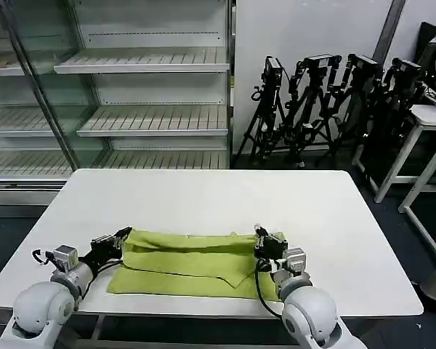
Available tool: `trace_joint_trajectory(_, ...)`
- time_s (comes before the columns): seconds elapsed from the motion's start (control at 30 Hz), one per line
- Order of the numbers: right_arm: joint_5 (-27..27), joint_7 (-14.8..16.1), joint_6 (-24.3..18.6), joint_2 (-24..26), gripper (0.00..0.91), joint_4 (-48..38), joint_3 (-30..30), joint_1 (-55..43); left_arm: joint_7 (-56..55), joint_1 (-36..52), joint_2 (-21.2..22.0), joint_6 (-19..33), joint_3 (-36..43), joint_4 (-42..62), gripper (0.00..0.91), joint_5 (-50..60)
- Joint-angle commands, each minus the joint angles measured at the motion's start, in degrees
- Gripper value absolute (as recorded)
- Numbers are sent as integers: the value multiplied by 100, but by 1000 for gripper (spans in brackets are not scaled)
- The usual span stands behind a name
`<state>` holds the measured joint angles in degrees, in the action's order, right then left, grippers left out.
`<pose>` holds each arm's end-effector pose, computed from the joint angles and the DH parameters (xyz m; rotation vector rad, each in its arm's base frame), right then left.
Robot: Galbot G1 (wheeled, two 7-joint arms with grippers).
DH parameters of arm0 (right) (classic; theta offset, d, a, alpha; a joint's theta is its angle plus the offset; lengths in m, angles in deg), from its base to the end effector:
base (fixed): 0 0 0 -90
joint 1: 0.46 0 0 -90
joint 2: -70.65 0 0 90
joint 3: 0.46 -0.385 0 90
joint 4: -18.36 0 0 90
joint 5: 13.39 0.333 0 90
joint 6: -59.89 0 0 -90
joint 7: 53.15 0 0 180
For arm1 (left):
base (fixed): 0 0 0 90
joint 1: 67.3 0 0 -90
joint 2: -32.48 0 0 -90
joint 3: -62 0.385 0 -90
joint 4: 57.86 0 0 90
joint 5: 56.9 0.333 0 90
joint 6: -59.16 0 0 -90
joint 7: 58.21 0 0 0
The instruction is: Fold and organize the clothes.
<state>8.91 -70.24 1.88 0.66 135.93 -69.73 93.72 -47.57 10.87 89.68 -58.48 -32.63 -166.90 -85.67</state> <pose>0.2569 0.0192 -0.2721 0.3177 -2.8284 0.0616 0.2623 0.1711 -0.2782 -0.3808 -2.7452 -0.0874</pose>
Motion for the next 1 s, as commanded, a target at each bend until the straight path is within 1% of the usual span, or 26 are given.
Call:
trace_joint_trajectory(0.03, -167, 13, -22, 44, 0, 110, -38, 211, 18, -267, 16, -94, 7, -191, 20, 229)
trace_joint_trajectory(0.1, -163, 35, -3, 71, 0, 142, -67, 226, 7, -282, -8, -214, -18, -190, 10, 239)
trace_joint_trajectory(0.27, -184, 98, 27, 101, 0, 109, -52, 272, 85, -356, -15, -352, 23, -235, 30, 345)
trace_joint_trajectory(0.3, -216, 126, 42, 118, 222, 109, -34, 295, 120, -380, -6, -412, 19, -294, 212, 392)
trace_joint_trajectory(0.33, -240, 130, 38, 120, 907, 109, -26, 312, 101, -410, 0, -440, 23, -358, 766, 441)
trace_joint_trajectory(0.37, -245, 144, 26, 117, 907, 116, -37, 336, 62, -423, 17, -436, 8, -385, 907, 484)
trace_joint_trajectory(0.5, -251, 168, -5, 143, 907, 183, -186, 392, -432, -461, 72, -399, -104, -663, 907, 461)
trace_joint_trajectory(0.63, -274, 193, -68, 209, 907, 381, -367, 572, -1771, -466, 167, -321, 23, -954, 907, -443)
trace_joint_trajectory(0.7, -327, 232, -111, 234, 907, 489, -419, 689, -2261, -566, 216, -217, 95, -1049, 907, -885)
trace_joint_trajectory(0.77, -346, 249, -123, 245, 907, 605, -471, 799, -2427, -692, 286, -177, 135, -1113, 907, -1137)
trace_joint_trajectory(1.0, -446, 311, -216, 259, 907, 691, -551, 1016, -2518, -927, 498, -155, 314, -946, 907, -1167)
